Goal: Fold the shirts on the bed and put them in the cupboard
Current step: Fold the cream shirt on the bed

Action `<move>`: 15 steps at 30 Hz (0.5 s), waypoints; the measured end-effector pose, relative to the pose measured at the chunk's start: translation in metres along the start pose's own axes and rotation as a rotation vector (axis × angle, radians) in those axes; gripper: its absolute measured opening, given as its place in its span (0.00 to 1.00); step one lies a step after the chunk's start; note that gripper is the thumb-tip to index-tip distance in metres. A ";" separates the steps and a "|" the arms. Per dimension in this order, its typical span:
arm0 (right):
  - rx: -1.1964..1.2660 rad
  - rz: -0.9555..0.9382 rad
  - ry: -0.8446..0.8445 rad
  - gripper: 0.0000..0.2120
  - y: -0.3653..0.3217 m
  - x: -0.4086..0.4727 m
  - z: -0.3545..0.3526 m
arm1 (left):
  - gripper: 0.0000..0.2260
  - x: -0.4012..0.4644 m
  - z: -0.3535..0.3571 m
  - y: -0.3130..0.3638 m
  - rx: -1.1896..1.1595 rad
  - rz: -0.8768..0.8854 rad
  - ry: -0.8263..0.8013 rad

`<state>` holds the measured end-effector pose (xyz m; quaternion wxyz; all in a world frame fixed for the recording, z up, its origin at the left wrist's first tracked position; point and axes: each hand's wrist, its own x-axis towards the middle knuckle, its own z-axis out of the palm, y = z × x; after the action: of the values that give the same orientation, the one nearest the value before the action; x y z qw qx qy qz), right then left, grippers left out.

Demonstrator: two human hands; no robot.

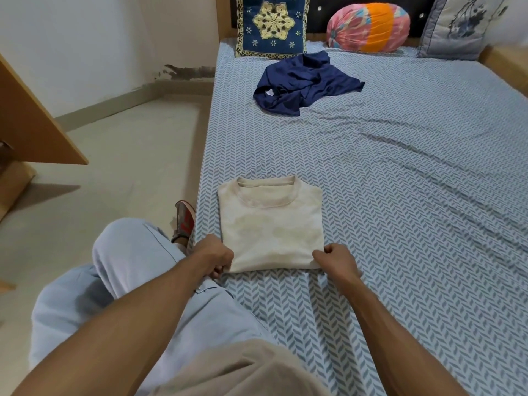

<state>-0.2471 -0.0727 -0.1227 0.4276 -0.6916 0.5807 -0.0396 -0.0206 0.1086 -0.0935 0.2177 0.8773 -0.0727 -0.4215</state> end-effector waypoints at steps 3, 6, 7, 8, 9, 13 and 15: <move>0.119 0.035 -0.009 0.17 -0.011 0.019 -0.007 | 0.12 0.014 -0.007 0.008 -0.199 0.019 0.026; 0.274 0.049 -0.026 0.15 -0.029 0.053 -0.018 | 0.14 0.038 -0.017 0.021 -0.462 0.061 0.124; 0.307 0.040 -0.037 0.13 -0.037 0.064 -0.021 | 0.13 0.046 -0.020 0.024 -0.517 0.086 0.163; 0.325 0.027 -0.050 0.13 -0.044 0.074 -0.024 | 0.12 0.052 -0.023 0.027 -0.562 0.111 0.190; 0.333 0.020 -0.059 0.15 -0.052 0.087 -0.025 | 0.12 0.059 -0.027 0.032 -0.600 0.132 0.203; 0.359 -0.024 -0.094 0.23 -0.078 0.130 -0.026 | 0.16 0.080 -0.045 0.051 -0.528 0.319 0.199; 0.330 -0.050 -0.147 0.22 -0.087 0.146 -0.028 | 0.19 0.093 -0.054 0.063 -0.425 0.404 0.138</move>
<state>-0.1485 -0.2134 -0.1139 0.5755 -0.6275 0.5159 -0.0942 0.0833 0.0404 -0.1021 0.4804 0.8064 -0.1409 -0.3149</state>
